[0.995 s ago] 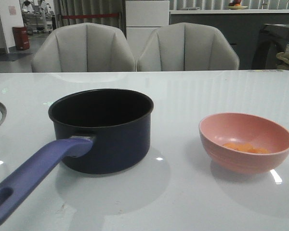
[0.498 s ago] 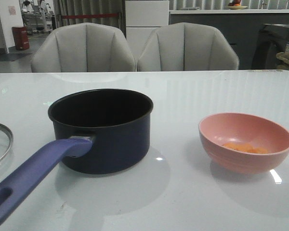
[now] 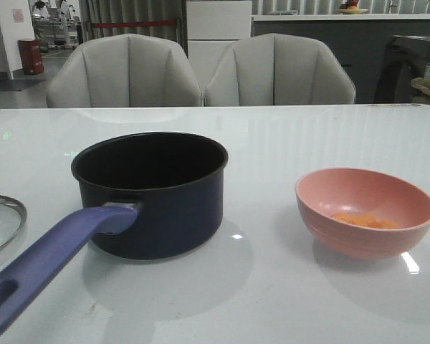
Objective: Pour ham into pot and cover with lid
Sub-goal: 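Set the glass lid down on the table beside the pot, then move the right gripper to the pink bowl and grip its rim, then lift the pink bowl with the right gripper over the pot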
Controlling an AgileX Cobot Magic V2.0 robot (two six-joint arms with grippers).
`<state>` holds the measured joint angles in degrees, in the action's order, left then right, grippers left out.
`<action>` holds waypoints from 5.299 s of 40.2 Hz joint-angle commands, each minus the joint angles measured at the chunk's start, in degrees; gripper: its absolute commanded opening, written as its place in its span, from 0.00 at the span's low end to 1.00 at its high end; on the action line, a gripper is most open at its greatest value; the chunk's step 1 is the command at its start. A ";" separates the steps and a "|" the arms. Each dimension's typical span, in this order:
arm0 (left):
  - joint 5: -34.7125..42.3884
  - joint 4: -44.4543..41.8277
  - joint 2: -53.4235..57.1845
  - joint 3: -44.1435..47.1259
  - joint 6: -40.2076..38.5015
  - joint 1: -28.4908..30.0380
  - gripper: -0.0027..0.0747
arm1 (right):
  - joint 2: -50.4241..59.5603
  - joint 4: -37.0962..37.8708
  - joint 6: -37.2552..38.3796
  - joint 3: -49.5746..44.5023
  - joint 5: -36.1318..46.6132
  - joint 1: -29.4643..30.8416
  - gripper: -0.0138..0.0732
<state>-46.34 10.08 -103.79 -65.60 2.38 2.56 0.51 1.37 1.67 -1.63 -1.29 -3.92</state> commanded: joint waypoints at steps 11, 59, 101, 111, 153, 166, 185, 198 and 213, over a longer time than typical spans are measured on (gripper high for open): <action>-3.90 0.00 6.49 -5.42 -0.02 -1.43 0.87 | 1.18 0.66 -0.13 -0.45 4.83 0.31 0.37; 25.42 0.35 86.27 40.33 4.68 -4.37 0.87 | 1.11 0.66 -0.13 -0.45 4.83 0.31 0.37; 34.67 -2.76 93.74 46.76 4.68 -14.78 0.87 | -7.62 0.60 -0.13 14.49 0.12 0.07 0.37; 34.67 -2.76 93.74 46.76 4.68 -14.78 0.87 | -22.17 -0.22 -0.13 28.81 -17.99 0.07 0.37; 34.60 -2.76 93.74 46.76 4.68 -14.78 0.87 | -66.61 -15.37 -2.43 50.88 -41.15 0.11 0.74; 34.60 -2.76 93.74 46.76 4.68 -14.78 0.87 | -83.44 -18.73 -4.24 57.29 -39.29 0.56 0.74; 34.49 -2.76 93.74 46.76 4.68 -14.78 0.87 | -95.39 -28.63 -9.94 58.83 -37.52 4.70 0.74; 34.49 -2.76 93.74 46.76 4.68 -14.78 0.87 | -98.07 -29.06 -12.27 60.51 -37.10 4.70 0.34; 34.38 -2.76 93.74 46.76 4.68 -14.78 0.87 | -92.05 -31.45 -15.55 68.83 -43.10 2.95 0.31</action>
<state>-16.48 7.12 -9.48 -17.30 7.00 -11.77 -96.67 -27.66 -12.57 63.24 -44.01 0.18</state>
